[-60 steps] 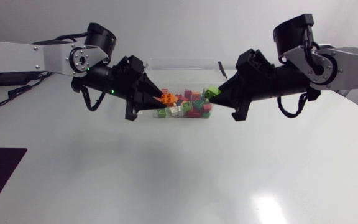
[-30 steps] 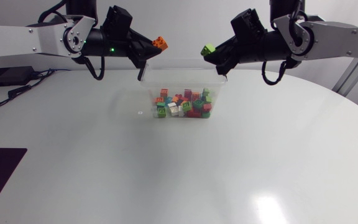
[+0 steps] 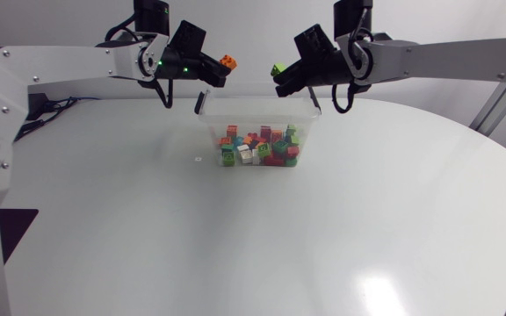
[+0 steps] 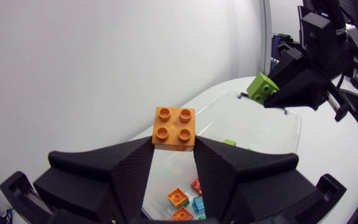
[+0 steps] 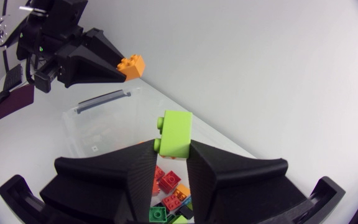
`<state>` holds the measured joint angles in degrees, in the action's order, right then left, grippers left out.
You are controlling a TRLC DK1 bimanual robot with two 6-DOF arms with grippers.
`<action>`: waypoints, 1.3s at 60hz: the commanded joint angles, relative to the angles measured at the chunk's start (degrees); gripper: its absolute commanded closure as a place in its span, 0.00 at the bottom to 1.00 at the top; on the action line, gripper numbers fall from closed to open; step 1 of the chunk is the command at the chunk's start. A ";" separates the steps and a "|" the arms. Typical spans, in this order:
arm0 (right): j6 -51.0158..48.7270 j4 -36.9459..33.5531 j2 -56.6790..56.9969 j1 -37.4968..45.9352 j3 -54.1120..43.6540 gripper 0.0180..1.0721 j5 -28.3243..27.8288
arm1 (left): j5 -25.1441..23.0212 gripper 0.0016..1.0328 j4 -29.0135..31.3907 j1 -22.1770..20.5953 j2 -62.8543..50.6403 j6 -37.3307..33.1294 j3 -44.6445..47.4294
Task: Place the duplo bricks in the container
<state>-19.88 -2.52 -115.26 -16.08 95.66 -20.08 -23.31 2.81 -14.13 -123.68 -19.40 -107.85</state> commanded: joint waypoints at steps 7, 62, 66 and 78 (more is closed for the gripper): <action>-0.60 -0.02 -5.67 -1.15 3.13 0.23 3.02 | 3.62 0.10 5.01 -0.81 -6.93 1.47 -10.01; -0.60 16.06 34.84 11.59 -39.06 0.05 14.27 | 5.82 0.05 -6.24 14.83 35.96 -0.64 39.56; -0.86 16.32 38.71 12.65 -42.22 0.05 15.24 | 6.00 0.05 -7.29 15.98 39.83 -1.17 43.87; -1.04 18.87 49.52 16.25 -53.12 0.05 15.86 | 6.00 0.05 -11.33 19.32 49.32 -2.84 55.47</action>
<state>-21.02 15.33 -69.19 -1.19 47.11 -4.60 -17.47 -6.17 3.64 -78.24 -20.97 -57.41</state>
